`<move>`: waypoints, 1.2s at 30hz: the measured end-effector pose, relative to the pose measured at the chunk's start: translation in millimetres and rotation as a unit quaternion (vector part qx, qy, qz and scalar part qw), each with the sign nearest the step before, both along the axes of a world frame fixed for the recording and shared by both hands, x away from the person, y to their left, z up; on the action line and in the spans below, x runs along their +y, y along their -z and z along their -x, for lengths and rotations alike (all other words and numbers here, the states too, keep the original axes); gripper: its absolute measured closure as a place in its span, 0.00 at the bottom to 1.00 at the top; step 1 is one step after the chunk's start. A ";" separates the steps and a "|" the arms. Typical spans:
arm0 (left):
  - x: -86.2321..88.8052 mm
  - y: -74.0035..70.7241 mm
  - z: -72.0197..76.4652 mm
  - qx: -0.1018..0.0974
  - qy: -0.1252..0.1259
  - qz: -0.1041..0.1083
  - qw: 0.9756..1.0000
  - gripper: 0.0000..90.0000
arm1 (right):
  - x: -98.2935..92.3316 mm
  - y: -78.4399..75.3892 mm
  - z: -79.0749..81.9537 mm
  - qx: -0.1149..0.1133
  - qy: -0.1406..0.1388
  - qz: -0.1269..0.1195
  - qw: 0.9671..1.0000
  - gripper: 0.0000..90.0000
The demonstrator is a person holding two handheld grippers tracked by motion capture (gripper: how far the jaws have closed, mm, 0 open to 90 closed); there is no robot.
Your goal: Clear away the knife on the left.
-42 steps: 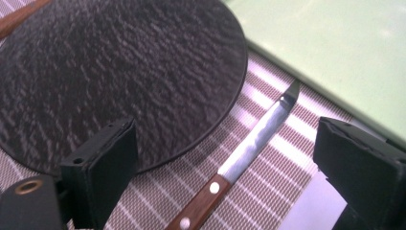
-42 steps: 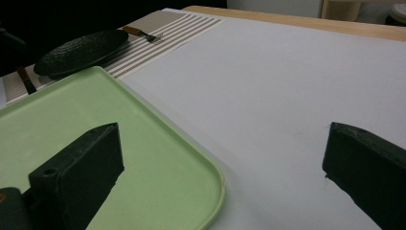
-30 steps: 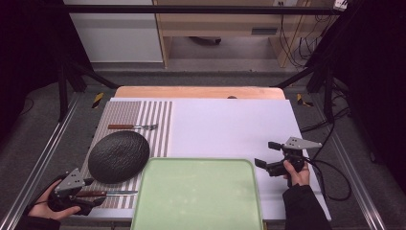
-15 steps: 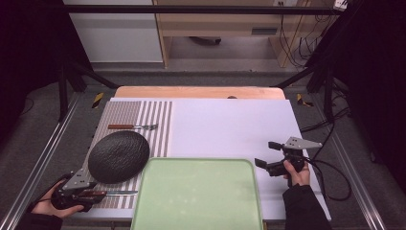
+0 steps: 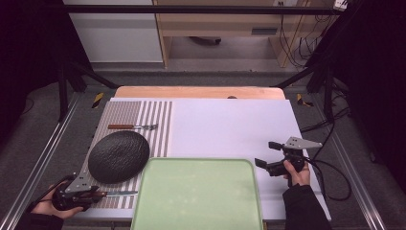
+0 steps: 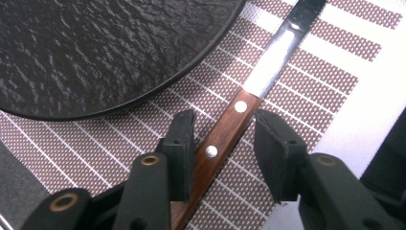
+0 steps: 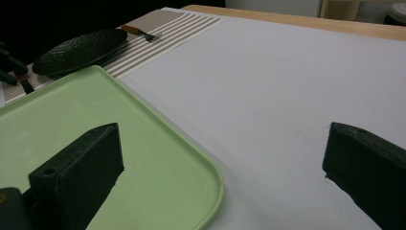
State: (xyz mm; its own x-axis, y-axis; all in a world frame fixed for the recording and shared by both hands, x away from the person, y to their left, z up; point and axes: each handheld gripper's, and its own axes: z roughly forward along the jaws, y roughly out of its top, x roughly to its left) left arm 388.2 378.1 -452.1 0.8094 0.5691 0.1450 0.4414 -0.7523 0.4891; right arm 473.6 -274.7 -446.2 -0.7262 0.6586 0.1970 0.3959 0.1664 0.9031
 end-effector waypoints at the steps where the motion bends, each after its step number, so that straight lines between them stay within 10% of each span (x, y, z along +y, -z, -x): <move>1: -0.3 -0.3 0.0 0.001 0.004 -0.002 1.000 0.69 | 0.0 0.0 0.0 0.000 0.000 0.000 1.000 0.00; 36: -6.1 -7.6 0.8 0.031 0.029 -0.043 0.998 0.84 | -0.8 -0.5 -0.1 -0.001 0.001 -0.002 1.000 0.00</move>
State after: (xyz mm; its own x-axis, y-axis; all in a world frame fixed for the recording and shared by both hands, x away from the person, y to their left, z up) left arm 387.4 372.0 -444.5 0.8490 0.5093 0.1405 0.4239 -0.8154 0.3942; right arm 473.7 -275.5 -445.7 -0.7250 0.6596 0.1983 0.3950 0.1625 0.9042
